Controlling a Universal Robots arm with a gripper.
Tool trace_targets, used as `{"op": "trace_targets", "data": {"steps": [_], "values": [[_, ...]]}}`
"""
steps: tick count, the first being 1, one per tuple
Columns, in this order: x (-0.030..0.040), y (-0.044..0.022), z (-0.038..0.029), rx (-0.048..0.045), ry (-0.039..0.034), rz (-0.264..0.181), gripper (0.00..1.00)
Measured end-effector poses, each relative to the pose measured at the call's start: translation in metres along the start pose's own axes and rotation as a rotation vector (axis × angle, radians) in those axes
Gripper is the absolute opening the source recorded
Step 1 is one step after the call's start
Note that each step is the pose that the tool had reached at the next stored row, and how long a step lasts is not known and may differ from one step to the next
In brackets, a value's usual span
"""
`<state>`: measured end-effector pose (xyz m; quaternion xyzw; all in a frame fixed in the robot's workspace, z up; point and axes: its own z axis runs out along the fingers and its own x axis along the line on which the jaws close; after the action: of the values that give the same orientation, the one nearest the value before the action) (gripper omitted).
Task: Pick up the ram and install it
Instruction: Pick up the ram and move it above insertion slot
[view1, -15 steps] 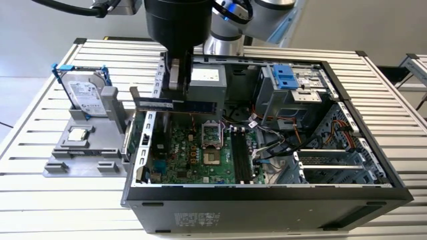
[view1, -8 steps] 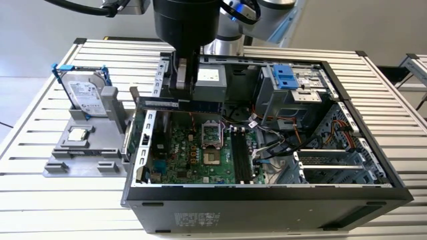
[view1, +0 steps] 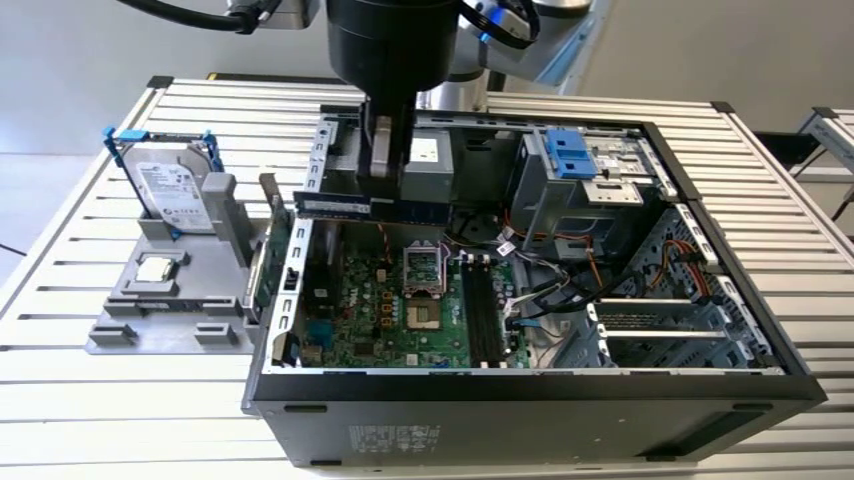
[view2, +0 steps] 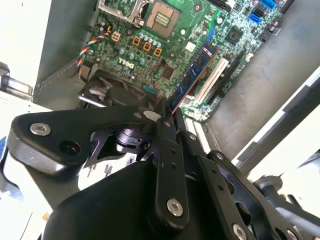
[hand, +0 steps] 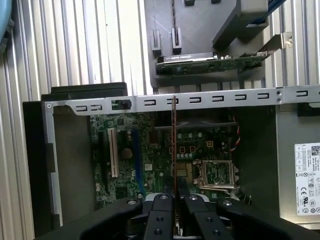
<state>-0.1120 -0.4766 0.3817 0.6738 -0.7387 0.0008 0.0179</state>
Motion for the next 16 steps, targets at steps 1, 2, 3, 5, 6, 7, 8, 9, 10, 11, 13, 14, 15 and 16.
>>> {"op": "trace_targets", "data": {"steps": [1, 2, 3, 5, 6, 7, 8, 9, 10, 11, 13, 14, 15, 16], "values": [[-0.0003, -0.0013, 0.0, 0.0, 0.0, 0.001, 0.0], [-0.0006, -0.0028, -0.0001, 0.0, 0.0, 0.001, 0.0], [-0.0009, -0.0041, -0.0001, 0.0, -0.0001, 0.002, 0.0], [-0.0014, -0.0073, -0.0002, -0.0001, -0.0001, 0.003, 0.0], [-0.0016, -0.009, -0.0002, -0.0001, -0.0001, 0.004, 0.0], [-0.0019, -0.0106, -0.0003, -0.0001, -0.0001, 0.005, 0.0], [-0.0021, -0.0123, -0.0003, -0.0001, -0.0001, 0.006, 0.0], [-0.0024, -0.0139, -0.0004, -0.0002, -0.0001, 0.007, 0.0], [-0.0027, -0.0154, -0.0005, -0.0002, -0.0001, 0.008, 0.0], [-0.0029, -0.0169, -0.0005, -0.0002, -0.0001, 0.009, 0.0], [-0.0035, -0.02, -0.0006, -0.0003, -0.0002, 0.01, 0.0], [-0.0037, -0.0214, -0.0006, -0.0003, -0.0002, 0.011, 0.0], [-0.004, -0.0231, -0.0006, -0.0003, -0.0002, 0.011, 0.0], [-0.0042, -0.0244, -0.0007, -0.0003, -0.0003, 0.012, 0.0]]}}
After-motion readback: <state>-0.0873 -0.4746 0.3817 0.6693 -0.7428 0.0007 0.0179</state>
